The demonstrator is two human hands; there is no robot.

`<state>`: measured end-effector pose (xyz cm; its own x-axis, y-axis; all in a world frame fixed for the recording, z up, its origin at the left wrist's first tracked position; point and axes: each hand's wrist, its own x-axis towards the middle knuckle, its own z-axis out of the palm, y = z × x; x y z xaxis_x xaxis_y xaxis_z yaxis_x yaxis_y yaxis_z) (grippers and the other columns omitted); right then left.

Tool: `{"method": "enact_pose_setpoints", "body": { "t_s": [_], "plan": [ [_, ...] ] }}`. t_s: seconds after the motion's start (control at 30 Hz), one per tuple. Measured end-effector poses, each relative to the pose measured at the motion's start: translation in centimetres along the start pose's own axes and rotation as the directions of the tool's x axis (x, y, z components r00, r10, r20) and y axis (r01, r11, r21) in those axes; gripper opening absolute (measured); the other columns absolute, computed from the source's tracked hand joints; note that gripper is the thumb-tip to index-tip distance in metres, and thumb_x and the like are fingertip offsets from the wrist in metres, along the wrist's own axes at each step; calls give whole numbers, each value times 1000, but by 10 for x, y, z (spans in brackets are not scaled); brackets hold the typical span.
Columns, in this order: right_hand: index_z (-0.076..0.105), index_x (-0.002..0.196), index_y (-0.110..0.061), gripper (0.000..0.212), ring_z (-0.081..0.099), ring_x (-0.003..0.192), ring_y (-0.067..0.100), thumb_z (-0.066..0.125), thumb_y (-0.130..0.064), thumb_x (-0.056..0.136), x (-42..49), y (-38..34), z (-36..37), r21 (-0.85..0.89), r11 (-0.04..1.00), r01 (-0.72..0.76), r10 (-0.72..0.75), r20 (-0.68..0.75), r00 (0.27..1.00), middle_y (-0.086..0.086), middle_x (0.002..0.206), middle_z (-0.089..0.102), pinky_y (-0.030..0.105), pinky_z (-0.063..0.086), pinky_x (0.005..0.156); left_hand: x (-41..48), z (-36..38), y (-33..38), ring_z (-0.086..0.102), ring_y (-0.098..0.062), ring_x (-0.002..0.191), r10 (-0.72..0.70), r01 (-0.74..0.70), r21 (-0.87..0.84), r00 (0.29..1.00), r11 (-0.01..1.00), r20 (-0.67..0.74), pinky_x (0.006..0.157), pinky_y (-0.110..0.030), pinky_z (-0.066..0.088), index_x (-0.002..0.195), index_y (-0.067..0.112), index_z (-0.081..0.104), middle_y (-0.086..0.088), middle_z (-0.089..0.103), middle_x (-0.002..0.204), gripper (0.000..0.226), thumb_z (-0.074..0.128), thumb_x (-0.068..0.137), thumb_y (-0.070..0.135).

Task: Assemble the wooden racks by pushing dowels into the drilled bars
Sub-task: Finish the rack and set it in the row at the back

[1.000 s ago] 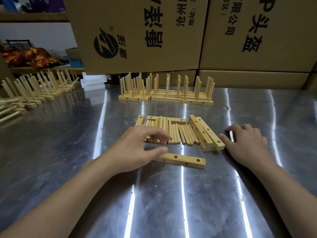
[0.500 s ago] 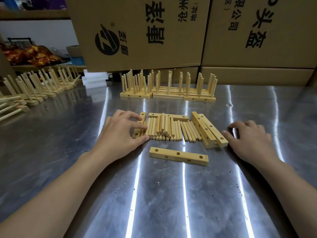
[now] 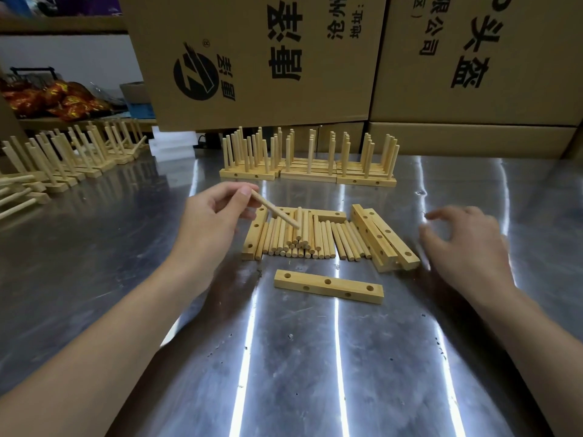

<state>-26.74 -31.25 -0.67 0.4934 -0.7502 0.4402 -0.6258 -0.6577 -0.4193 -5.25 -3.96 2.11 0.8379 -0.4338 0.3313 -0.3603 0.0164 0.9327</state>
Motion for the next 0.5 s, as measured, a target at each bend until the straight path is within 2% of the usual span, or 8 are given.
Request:
{"method": "enact_pose_setpoints", "body": {
  "t_s": [0.1,0.13,0.2,0.23,0.3,0.33,0.4,0.5],
  "plan": [
    [73,114,-27,23,64,106,20,59,-39,101,-9,-25,-16,187,967,171,-147,-137,980,-3,110,71,49,54,95,-3,4,2,71,-8,88,-75,84,-88,991,993,107,73,-24,51,112,27,81,2,80,103,24,57,109,27],
    [74,109,-31,17,66,97,9,61,-39,101,-15,-35,-20,249,943,221,-190,-140,972,-11,101,71,37,56,89,-4,6,3,71,-8,88,-77,93,-110,987,990,142,75,-26,50,112,27,81,1,80,104,24,58,109,27],
    [75,98,-36,13,68,88,0,65,-44,101,-28,-54,-27,406,871,275,-270,-72,960,-19,88,73,12,50,74,-7,10,3,71,-8,89,-62,88,-128,979,988,195,77,-30,50,112,28,82,1,80,105,24,58,109,26],
    [77,97,-35,17,69,87,0,66,-48,100,-35,-63,-28,491,825,278,-315,-9,949,-20,86,75,10,48,72,-8,11,3,71,-8,90,-48,79,-131,974,988,220,77,-30,50,113,29,82,2,80,105,24,58,109,26],
    [80,100,-35,24,71,86,5,67,-55,97,-48,-78,-27,620,750,230,-391,135,911,-18,89,77,16,52,73,-10,13,3,70,-7,90,-19,58,-139,962,989,272,75,-25,52,115,30,82,4,80,103,24,58,109,27],
    [81,101,-35,24,72,86,8,69,-56,96,-53,-83,-25,660,725,199,-411,183,893,-15,89,77,24,56,76,-12,14,4,70,-7,90,-1,45,-143,955,989,296,74,-23,52,116,30,82,5,79,102,24,59,109,28],
    [81,99,-34,14,73,83,12,76,-45,94,-59,-89,-20,696,698,170,-425,211,880,-12,86,77,37,60,76,-15,17,4,69,-5,88,29,21,-144,941,989,338,70,-19,53,117,31,81,7,79,98,24,59,108,30],
    [81,94,-32,4,74,80,12,77,-33,94,-61,-90,-18,697,702,147,-424,243,872,-10,83,78,35,60,75,-18,19,6,67,-4,87,68,-17,-136,923,991,379,69,-19,52,119,34,81,7,79,102,23,61,106,32]
  ]
}}
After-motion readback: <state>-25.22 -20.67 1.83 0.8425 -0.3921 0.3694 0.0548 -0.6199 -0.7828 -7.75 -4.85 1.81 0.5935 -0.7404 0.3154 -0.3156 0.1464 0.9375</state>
